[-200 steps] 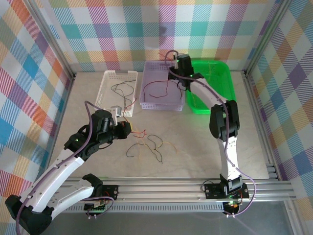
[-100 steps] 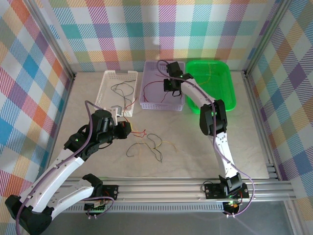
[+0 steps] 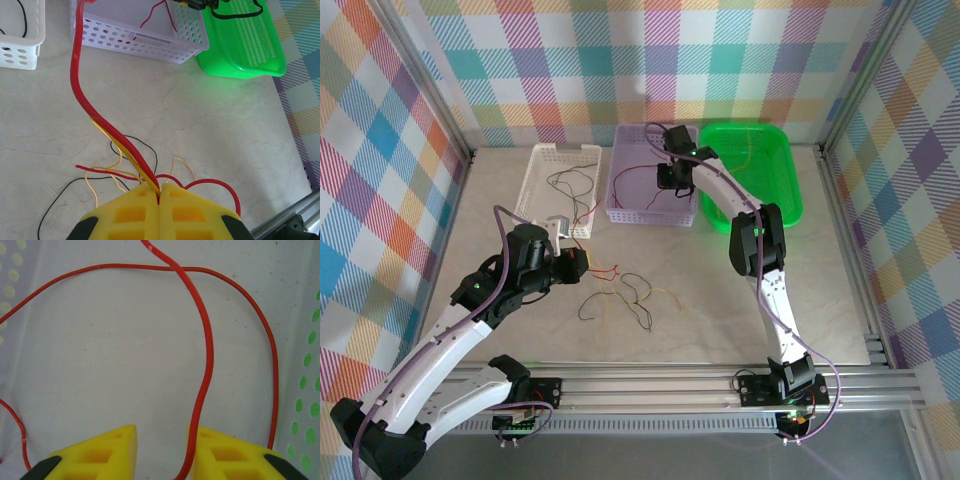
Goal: Untangle the cables
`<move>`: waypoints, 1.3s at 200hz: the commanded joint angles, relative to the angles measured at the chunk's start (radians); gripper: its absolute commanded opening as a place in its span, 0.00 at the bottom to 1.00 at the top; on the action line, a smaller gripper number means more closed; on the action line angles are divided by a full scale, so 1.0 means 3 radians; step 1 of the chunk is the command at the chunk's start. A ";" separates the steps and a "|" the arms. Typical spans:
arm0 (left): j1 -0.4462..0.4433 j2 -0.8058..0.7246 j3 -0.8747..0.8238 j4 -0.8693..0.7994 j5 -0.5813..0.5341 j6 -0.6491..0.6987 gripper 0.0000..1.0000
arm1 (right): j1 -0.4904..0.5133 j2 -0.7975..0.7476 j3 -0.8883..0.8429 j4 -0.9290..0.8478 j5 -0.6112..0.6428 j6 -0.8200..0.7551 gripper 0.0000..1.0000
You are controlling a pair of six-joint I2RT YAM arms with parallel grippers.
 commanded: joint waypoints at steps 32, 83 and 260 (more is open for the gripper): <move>0.0034 0.0007 0.0096 0.0072 0.0031 0.0022 0.00 | 0.0004 -0.0477 0.0000 -0.0085 -0.0071 0.0032 0.42; 0.0034 0.0030 0.0132 0.0051 0.0031 0.0019 0.00 | 0.0002 -0.0637 -0.0128 -0.0046 -0.0147 0.0014 0.46; 0.0034 0.0602 0.0448 0.0008 0.0115 -0.0027 0.00 | 0.0382 -0.3106 -0.3771 0.2702 -0.2553 -0.0485 0.72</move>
